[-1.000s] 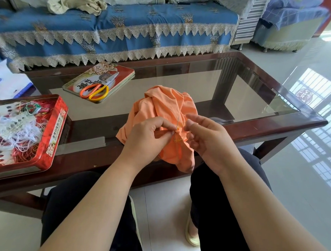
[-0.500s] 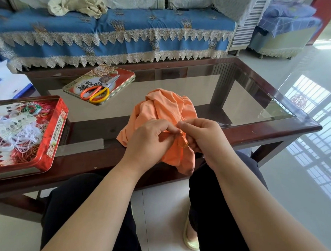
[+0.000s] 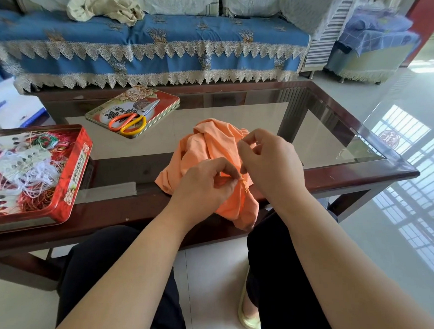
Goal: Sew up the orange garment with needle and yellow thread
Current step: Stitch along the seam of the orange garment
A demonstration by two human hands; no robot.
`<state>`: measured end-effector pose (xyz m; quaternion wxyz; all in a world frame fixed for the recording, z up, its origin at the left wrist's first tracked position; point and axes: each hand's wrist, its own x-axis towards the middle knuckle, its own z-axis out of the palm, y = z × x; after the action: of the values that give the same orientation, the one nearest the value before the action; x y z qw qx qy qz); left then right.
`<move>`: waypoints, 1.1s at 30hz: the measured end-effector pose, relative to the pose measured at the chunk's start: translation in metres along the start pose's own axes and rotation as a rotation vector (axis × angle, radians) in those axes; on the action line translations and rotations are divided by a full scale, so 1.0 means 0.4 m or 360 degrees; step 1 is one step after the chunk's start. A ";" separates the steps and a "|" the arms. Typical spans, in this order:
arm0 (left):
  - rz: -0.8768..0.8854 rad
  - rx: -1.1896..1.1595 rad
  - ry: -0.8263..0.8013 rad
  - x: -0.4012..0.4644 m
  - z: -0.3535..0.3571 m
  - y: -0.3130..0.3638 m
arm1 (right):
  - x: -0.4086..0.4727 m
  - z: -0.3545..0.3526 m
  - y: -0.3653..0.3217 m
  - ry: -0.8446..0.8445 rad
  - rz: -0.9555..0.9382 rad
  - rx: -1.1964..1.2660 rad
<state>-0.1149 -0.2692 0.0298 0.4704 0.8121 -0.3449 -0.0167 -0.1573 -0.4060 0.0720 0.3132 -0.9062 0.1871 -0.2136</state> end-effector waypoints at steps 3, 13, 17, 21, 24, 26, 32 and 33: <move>0.0018 0.0004 -0.0008 0.000 0.005 -0.004 | 0.011 -0.008 -0.012 0.0046 -0.0042 -0.0045; -0.0077 -0.0145 0.0005 0.003 0.003 0.013 | 0.032 -0.014 -0.025 0.0005 -0.0011 -0.0019; -0.0039 -0.0146 0.0090 0.004 0.009 0.010 | 0.026 -0.026 -0.038 -0.0002 -0.0087 -0.0004; -0.0013 -0.0183 0.0138 0.006 0.008 0.008 | 0.028 -0.034 -0.043 0.0042 -0.0154 0.0072; -0.0031 -0.0269 0.0154 0.007 0.002 0.017 | 0.033 -0.044 -0.037 0.0073 -0.0151 0.0272; -0.0047 -0.0305 0.0164 0.005 -0.002 0.021 | 0.040 -0.049 -0.032 0.0078 -0.0099 0.0465; -0.0135 -0.0394 0.0080 0.007 -0.001 0.022 | 0.061 -0.076 -0.022 0.0137 0.0153 0.1137; -0.0151 -0.0426 0.0083 0.008 -0.001 0.022 | 0.063 -0.080 -0.021 0.0153 0.0178 0.1191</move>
<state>-0.1172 -0.2736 0.0376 0.5819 0.7577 -0.2884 -0.0637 -0.1506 -0.4273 0.1071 0.6244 -0.7066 0.1599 -0.2920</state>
